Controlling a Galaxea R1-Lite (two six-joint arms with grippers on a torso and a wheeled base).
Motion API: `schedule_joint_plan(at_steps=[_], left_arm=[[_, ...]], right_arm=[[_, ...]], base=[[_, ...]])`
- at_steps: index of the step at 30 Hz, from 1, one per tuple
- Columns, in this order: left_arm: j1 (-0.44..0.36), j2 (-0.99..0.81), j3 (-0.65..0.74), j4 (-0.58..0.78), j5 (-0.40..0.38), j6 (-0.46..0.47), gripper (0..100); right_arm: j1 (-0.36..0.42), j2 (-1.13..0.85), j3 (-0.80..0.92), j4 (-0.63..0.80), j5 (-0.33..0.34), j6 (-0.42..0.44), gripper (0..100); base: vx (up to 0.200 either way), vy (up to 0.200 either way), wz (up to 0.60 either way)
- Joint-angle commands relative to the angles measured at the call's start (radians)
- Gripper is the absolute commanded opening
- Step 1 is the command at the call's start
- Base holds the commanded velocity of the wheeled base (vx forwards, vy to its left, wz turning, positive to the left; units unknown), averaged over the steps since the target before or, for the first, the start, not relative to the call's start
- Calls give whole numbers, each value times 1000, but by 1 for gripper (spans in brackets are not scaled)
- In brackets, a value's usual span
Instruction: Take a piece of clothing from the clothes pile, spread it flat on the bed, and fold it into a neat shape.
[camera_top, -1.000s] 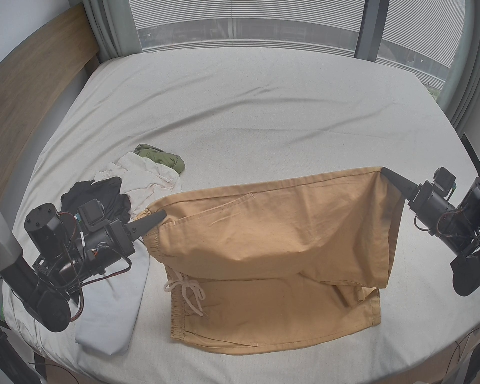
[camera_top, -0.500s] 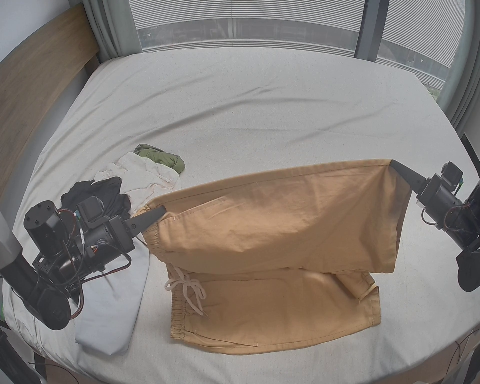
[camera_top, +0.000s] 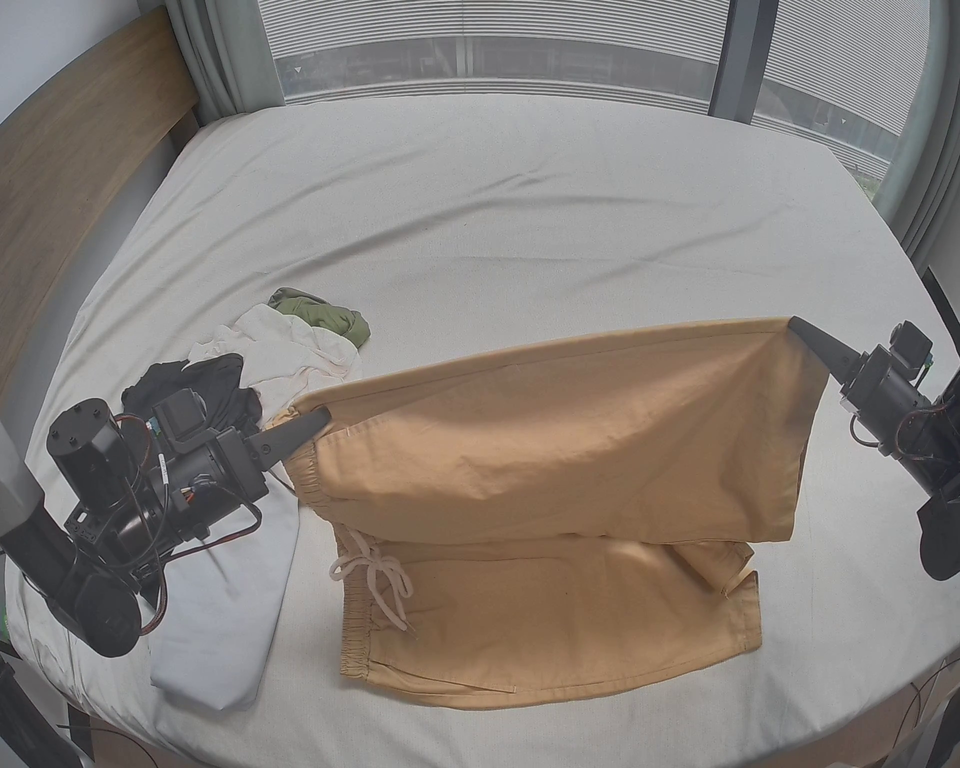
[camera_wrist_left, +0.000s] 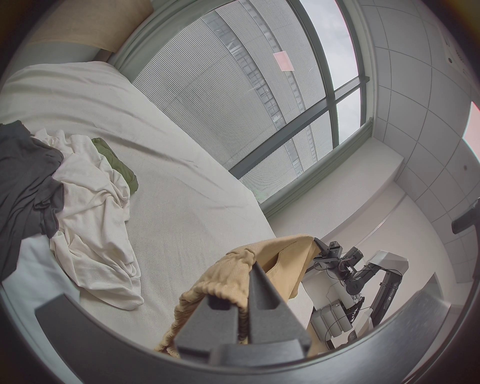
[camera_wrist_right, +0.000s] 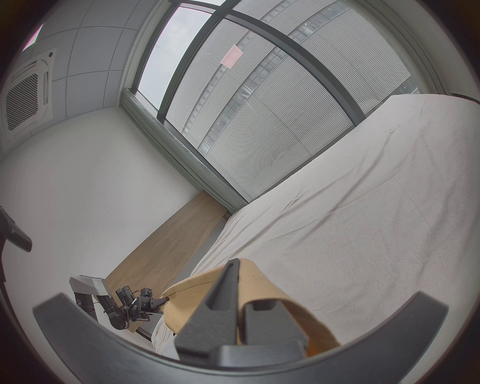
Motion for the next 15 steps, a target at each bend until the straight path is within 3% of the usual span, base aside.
schedule_joint_plan(at_steps=[1, 15], left_arm=[[4, -1, -4, -4, 3, 0, 0], [5, 81, -82, -4, 21, 26, 0]], right_arm=[[7, 0, 2, -1, -1, 0, 0], [6, 80, -90, 1, -1, 0, 0]], base=[[0, 0, 0], [0, 0, 0]])
